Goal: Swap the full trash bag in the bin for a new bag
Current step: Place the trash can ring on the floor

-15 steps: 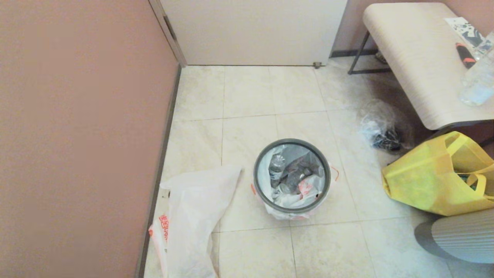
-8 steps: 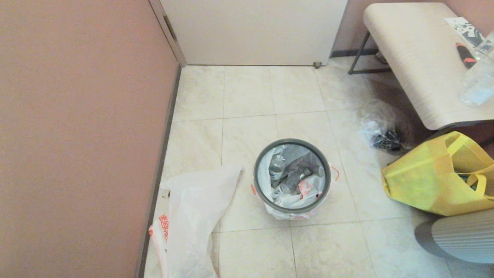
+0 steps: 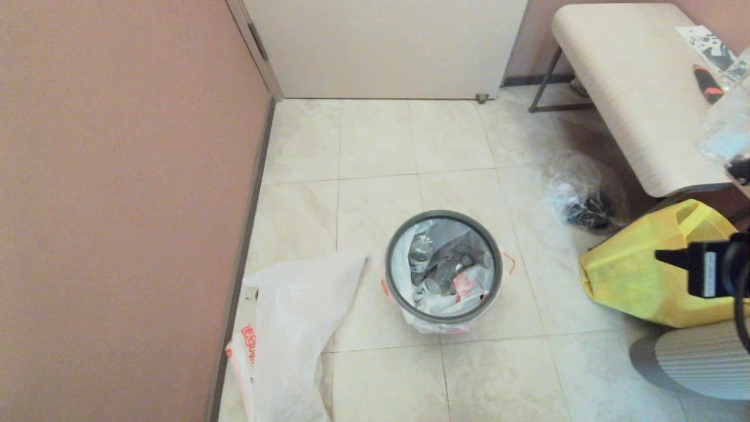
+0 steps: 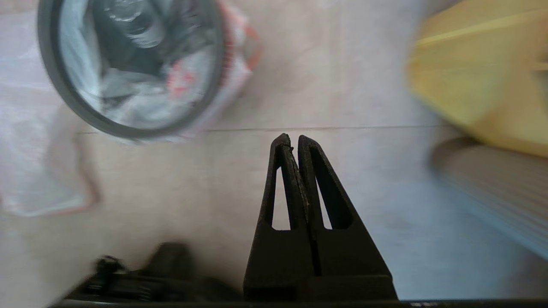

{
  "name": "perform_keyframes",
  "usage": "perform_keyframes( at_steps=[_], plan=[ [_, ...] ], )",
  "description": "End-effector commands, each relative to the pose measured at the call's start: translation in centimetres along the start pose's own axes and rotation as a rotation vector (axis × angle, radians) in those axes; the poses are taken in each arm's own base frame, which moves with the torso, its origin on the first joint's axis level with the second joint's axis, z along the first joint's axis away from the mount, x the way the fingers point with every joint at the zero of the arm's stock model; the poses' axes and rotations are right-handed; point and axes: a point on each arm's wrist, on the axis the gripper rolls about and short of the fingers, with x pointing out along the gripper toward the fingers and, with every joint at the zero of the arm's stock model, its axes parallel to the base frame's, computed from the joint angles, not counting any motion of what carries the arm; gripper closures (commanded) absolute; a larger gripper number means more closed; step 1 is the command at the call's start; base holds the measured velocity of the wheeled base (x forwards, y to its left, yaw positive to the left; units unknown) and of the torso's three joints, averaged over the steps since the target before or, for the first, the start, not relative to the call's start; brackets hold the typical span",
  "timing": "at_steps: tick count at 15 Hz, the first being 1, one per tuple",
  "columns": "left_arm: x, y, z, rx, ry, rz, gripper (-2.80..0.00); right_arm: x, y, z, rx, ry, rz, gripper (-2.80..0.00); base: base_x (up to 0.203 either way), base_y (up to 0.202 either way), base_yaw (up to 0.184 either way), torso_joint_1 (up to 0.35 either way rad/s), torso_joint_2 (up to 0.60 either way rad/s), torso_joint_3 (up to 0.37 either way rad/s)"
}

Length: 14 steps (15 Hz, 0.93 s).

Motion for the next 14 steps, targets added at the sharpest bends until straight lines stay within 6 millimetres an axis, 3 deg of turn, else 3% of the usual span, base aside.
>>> perform_keyframes(
  at_steps=[1,7,11,13,14],
  plan=[
    [0.1,0.0,-0.3,0.0,0.013,-0.001,0.0,7.4,2.1,0.1,0.007,0.159,0.027,0.0,0.0,0.0,0.0,0.0,0.0,0.0],
    [0.1,0.0,-0.3,0.0,0.013,-0.001,0.0,18.9,6.4,-1.0,0.028,0.3,0.032,0.0,0.0,0.0,0.0,0.0,0.0,0.0],
    [0.1,0.0,-0.3,0.0,0.013,-0.001,0.0,23.7,8.3,-4.1,0.0,0.384,-0.004,0.0,0.0,0.0,0.0,0.0,0.0,0.0],
    [0.1,0.0,-0.3,0.0,0.013,-0.001,0.0,24.2,8.6,-3.7,0.007,0.356,-0.037,0.0,0.0,0.0,0.0,0.0,0.0,0.0],
    [0.1,0.0,-0.3,0.0,0.013,-0.001,0.0,24.0,8.6,-3.0,0.017,0.335,-0.035,-2.8,0.0,0.0,0.0,0.0,0.0,0.0]
  ],
)
